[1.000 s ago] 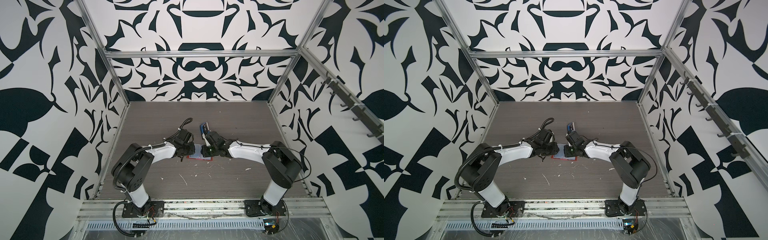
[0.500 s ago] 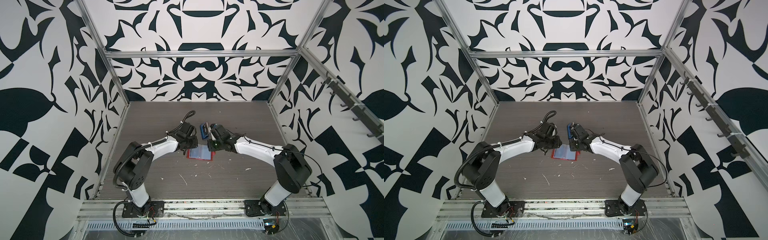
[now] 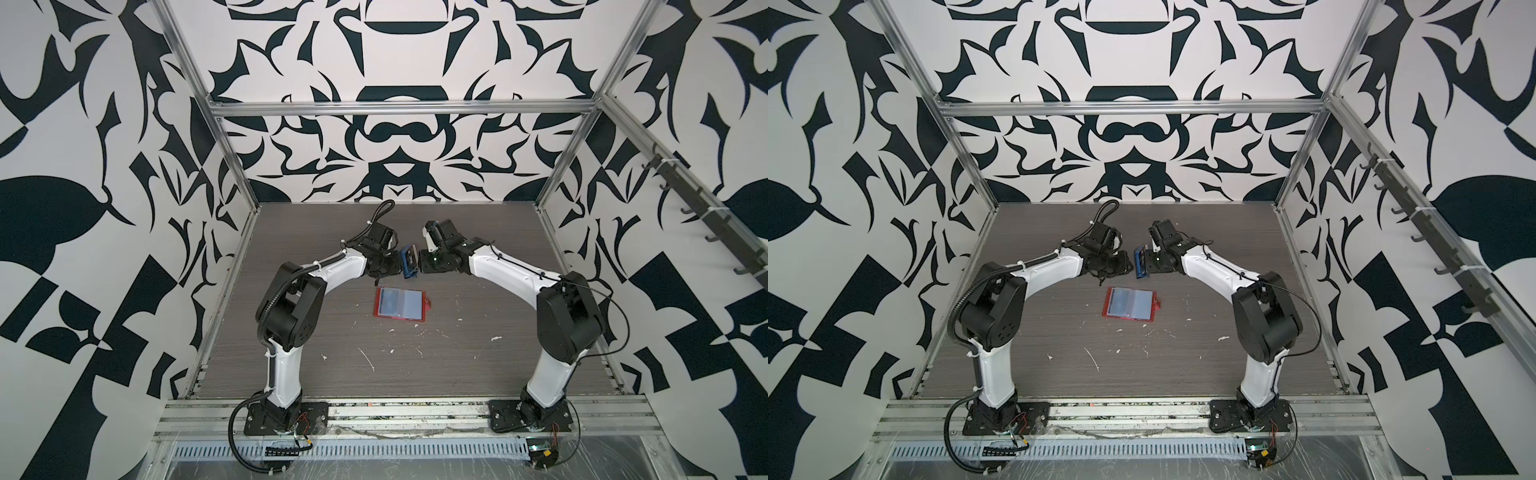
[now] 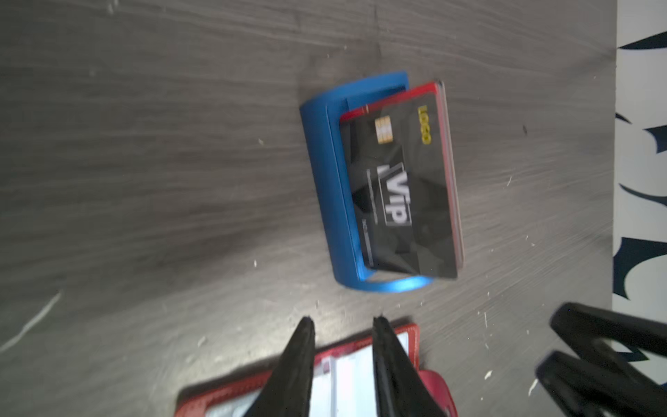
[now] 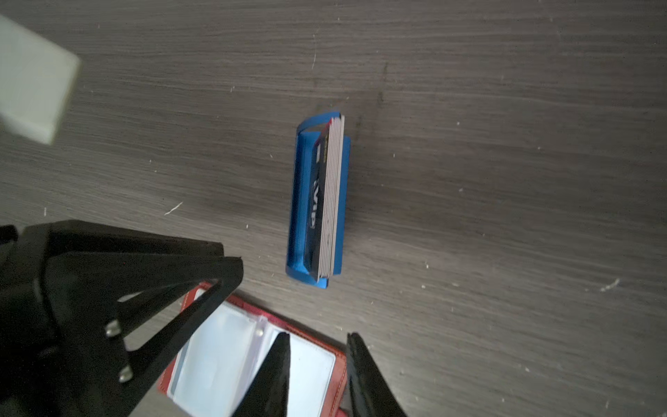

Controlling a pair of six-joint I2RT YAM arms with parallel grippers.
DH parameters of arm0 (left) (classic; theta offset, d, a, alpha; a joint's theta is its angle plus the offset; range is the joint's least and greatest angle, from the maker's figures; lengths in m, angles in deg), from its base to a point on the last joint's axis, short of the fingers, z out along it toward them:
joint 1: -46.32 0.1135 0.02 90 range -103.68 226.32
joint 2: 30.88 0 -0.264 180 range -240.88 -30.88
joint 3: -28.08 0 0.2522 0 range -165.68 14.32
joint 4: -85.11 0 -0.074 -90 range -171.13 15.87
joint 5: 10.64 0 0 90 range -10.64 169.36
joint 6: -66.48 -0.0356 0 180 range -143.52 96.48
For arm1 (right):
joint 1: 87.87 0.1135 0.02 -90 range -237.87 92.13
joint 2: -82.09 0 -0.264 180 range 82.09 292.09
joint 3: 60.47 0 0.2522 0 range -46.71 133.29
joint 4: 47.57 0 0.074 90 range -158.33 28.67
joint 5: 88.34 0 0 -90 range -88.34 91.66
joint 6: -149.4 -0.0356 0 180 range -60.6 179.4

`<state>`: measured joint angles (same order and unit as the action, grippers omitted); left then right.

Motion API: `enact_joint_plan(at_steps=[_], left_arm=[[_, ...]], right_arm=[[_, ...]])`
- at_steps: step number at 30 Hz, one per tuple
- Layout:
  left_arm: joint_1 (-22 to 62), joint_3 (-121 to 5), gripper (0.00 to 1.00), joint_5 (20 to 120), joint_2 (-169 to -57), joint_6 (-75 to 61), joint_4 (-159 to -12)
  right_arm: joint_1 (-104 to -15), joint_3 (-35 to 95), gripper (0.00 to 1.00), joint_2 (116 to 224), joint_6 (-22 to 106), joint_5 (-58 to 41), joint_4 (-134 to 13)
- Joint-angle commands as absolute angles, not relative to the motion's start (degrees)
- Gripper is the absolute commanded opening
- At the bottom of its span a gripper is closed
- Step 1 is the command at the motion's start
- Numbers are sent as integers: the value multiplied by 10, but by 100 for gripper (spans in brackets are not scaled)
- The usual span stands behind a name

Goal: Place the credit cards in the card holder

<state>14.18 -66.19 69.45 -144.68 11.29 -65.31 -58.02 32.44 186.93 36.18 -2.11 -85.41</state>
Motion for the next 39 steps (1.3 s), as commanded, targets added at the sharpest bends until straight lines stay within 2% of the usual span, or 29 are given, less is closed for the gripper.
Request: enact_joint_plan(at_steps=[1, 4, 10, 23, 39], left_arm=[[158, -703, 32, 652, -1476, 112, -628], [168, -731, 32, 633, -1501, 110, -619], [181, -771, 32, 602, -1541, 112, -610], [187, -786, 31, 531, -1577, 108, -624], [187, -806, 33, 534, -1610, 114, -609]], right_arm=[[-591, 382, 35, 1887, 385, -43, -892], [-599, 419, 39, 1915, 391, -56, -905], [-604, 472, 41, 1961, 396, -63, -932], [-615, 528, 41, 2016, 392, -91, -954], [-616, 571, 39, 2057, 389, -97, -985]])
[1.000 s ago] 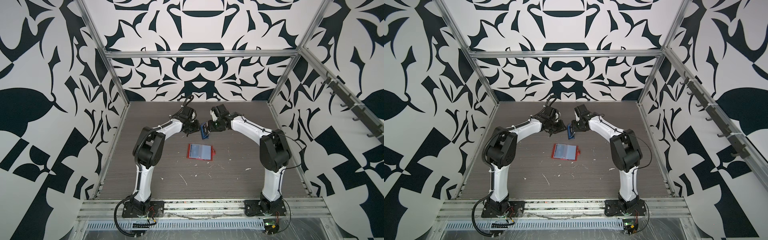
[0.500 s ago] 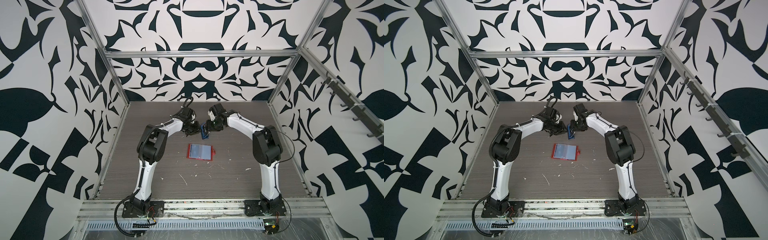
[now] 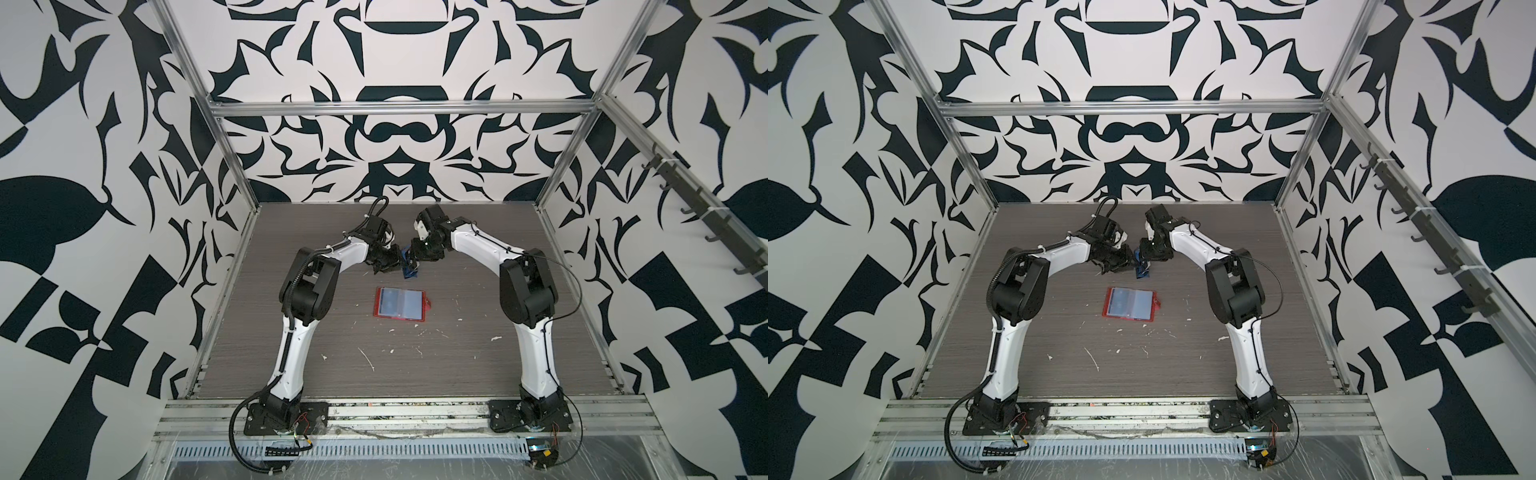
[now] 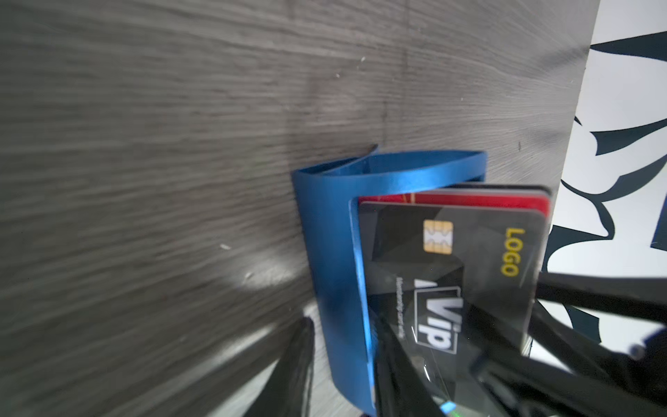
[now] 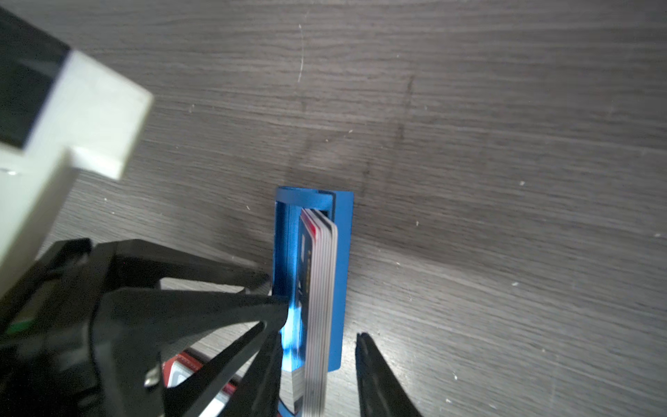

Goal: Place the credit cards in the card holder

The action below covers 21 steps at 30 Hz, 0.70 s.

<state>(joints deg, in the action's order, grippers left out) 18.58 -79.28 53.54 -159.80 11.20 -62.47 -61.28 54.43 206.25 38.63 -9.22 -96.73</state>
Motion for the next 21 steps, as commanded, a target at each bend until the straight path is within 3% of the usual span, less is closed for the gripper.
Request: enact_joint_plan(at_steps=[1, 21], left_arm=[[188, -806, 33, 536, -1610, 114, -607], [187, -791, 28, 559, -1619, 124, -590]], right_arm=[[-616, 573, 38, 2059, 388, -97, -987], [-613, 611, 37, 2094, 397, -71, -1038]])
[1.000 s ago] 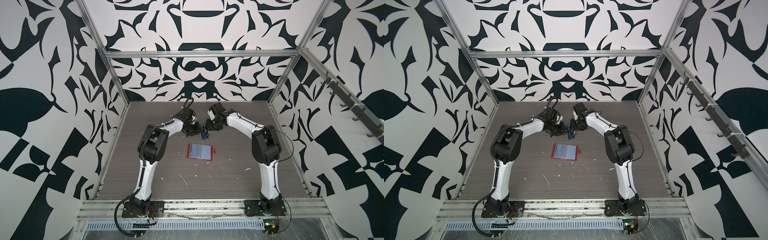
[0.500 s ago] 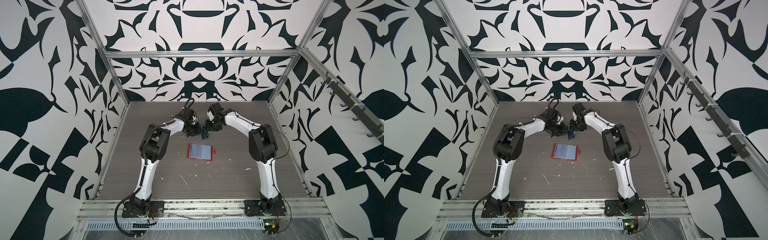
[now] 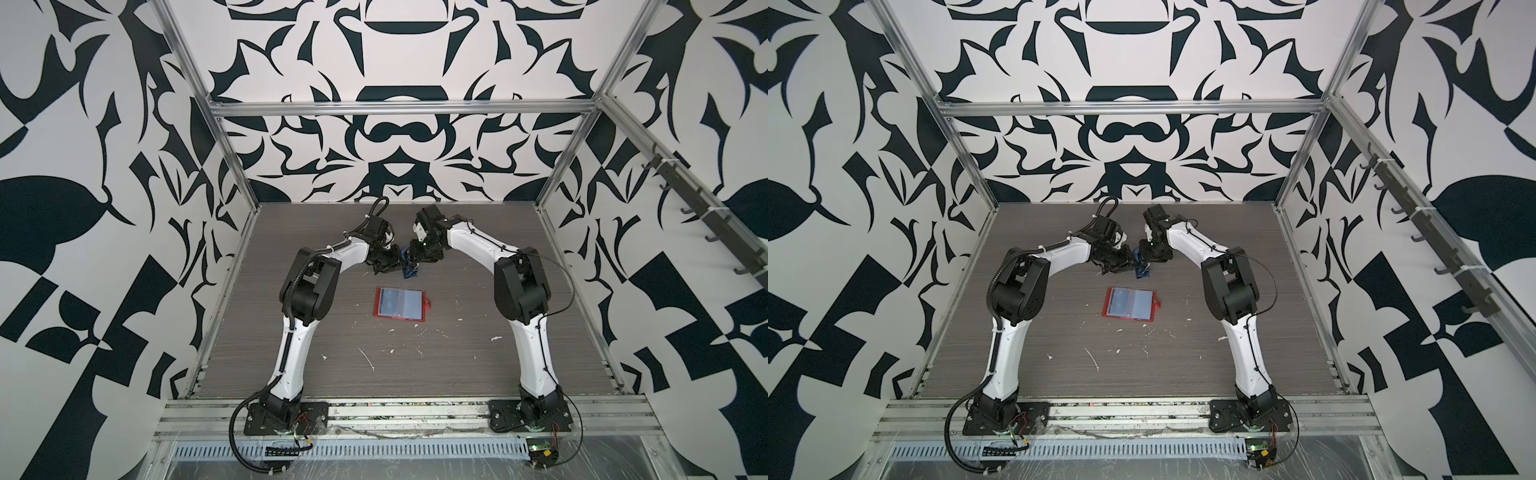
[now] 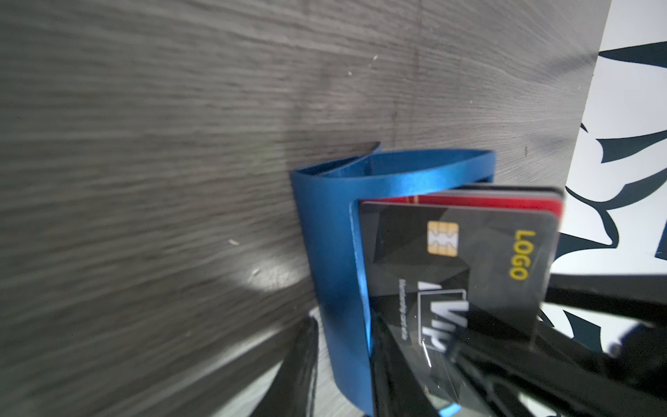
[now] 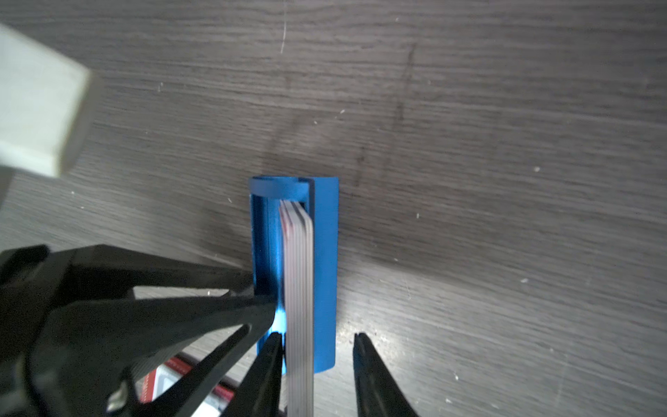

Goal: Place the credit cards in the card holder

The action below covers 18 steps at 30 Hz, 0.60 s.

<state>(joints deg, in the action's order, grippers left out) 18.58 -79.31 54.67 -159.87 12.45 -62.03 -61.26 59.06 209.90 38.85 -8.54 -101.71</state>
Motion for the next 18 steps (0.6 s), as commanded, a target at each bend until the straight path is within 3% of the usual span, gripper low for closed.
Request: enact_joint_plan(at_steps=[1, 18], left_arm=[[188, -792, 28, 559, -1620, 124, -590], [188, -801, 27, 556, -1630, 121, -575]], right_arm=[[-613, 612, 37, 2095, 398, -70, -1039], [-609, 627, 32, 2085, 409, -24, -1058]])
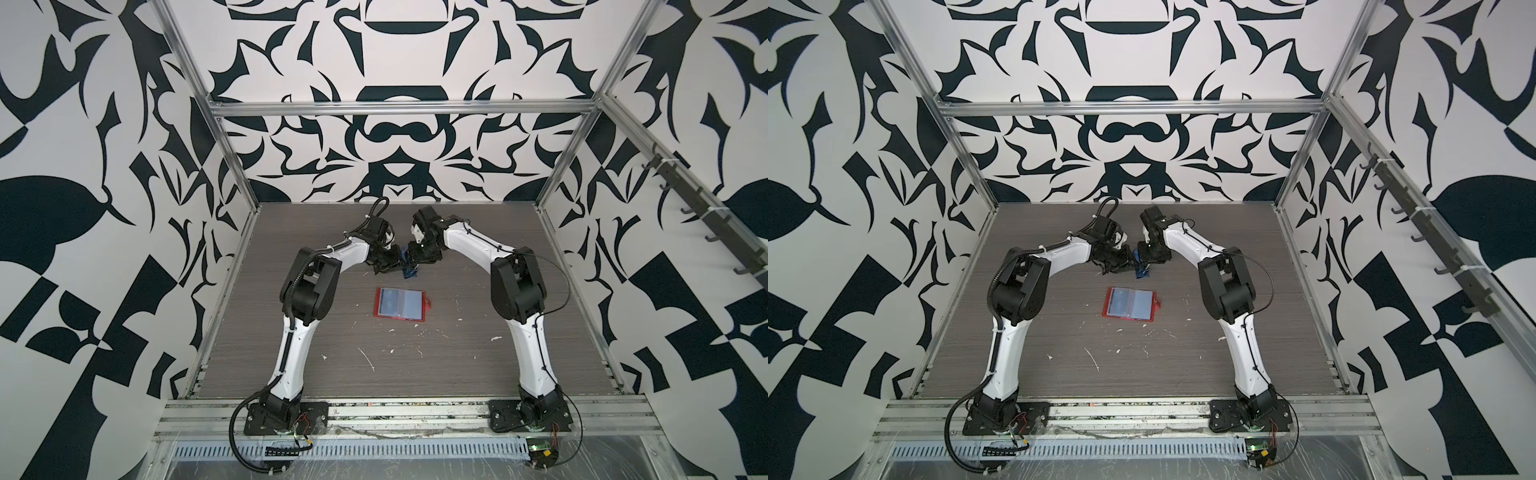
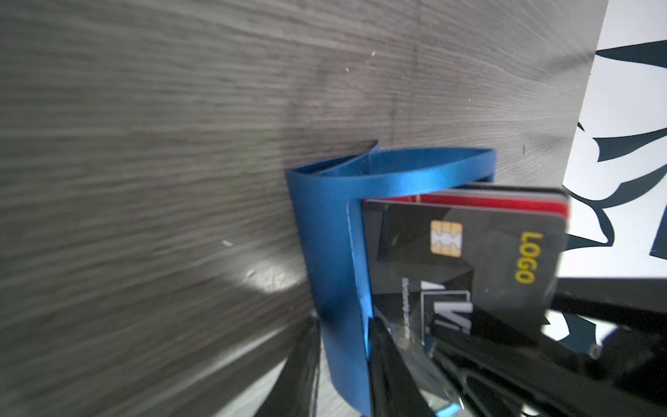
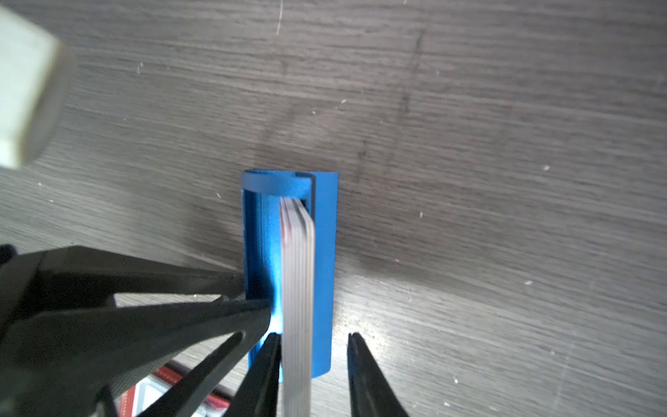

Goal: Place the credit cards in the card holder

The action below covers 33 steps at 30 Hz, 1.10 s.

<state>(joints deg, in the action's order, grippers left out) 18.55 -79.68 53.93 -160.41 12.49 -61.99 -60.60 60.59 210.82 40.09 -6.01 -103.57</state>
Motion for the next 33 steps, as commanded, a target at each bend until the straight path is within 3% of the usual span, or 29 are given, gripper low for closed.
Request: enact_joint_plan(at_steps=[1, 33], left_arm=[[188, -801, 26, 556, -1631, 121, -575], [188, -801, 25, 565, -1633, 124, -563]], right_arm=[[-609, 627, 32, 2083, 411, -23, -1059], [-598, 635, 30, 2051, 423, 21, -1070]])
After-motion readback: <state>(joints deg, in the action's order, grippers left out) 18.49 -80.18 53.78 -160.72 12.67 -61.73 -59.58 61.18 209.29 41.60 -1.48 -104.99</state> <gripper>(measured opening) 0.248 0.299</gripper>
